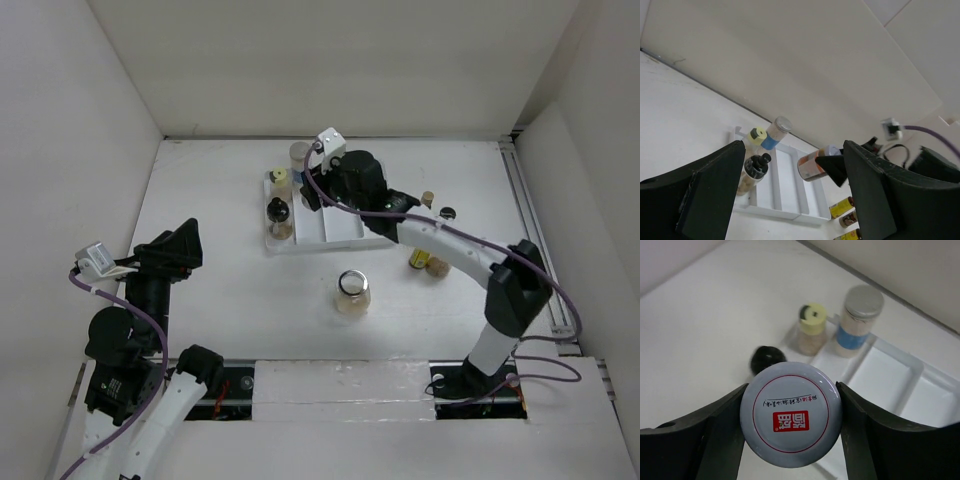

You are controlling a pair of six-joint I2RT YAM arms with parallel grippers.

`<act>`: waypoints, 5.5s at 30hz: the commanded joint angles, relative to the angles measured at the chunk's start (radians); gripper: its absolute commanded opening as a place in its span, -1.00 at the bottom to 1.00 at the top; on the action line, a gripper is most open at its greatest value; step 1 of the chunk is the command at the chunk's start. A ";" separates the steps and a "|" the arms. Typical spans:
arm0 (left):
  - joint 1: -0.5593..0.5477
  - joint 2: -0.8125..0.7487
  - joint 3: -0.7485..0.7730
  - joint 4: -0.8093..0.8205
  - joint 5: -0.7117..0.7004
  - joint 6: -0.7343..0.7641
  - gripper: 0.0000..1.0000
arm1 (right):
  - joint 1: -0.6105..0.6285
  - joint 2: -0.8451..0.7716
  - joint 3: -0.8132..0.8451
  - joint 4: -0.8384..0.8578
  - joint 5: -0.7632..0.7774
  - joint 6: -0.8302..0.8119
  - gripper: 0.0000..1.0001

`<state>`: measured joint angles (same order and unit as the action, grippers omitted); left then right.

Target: Organize the condiment bottles

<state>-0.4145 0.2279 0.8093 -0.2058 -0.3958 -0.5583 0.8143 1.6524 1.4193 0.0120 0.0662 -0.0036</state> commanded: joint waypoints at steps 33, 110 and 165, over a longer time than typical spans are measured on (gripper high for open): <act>0.003 0.019 -0.005 0.048 0.021 0.020 0.51 | -0.164 0.514 0.377 0.086 -0.135 0.065 0.70; 0.003 0.010 -0.005 0.057 0.054 0.020 0.54 | 0.220 -0.220 -0.464 -0.176 0.405 0.313 0.30; 0.003 0.010 -0.005 0.057 0.072 0.020 0.54 | 0.210 -0.249 -0.533 -0.273 0.360 0.407 0.71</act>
<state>-0.4145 0.2401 0.8089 -0.1986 -0.3462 -0.5541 1.0283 1.4422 0.9092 -0.2554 0.4183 0.3779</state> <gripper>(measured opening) 0.765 0.914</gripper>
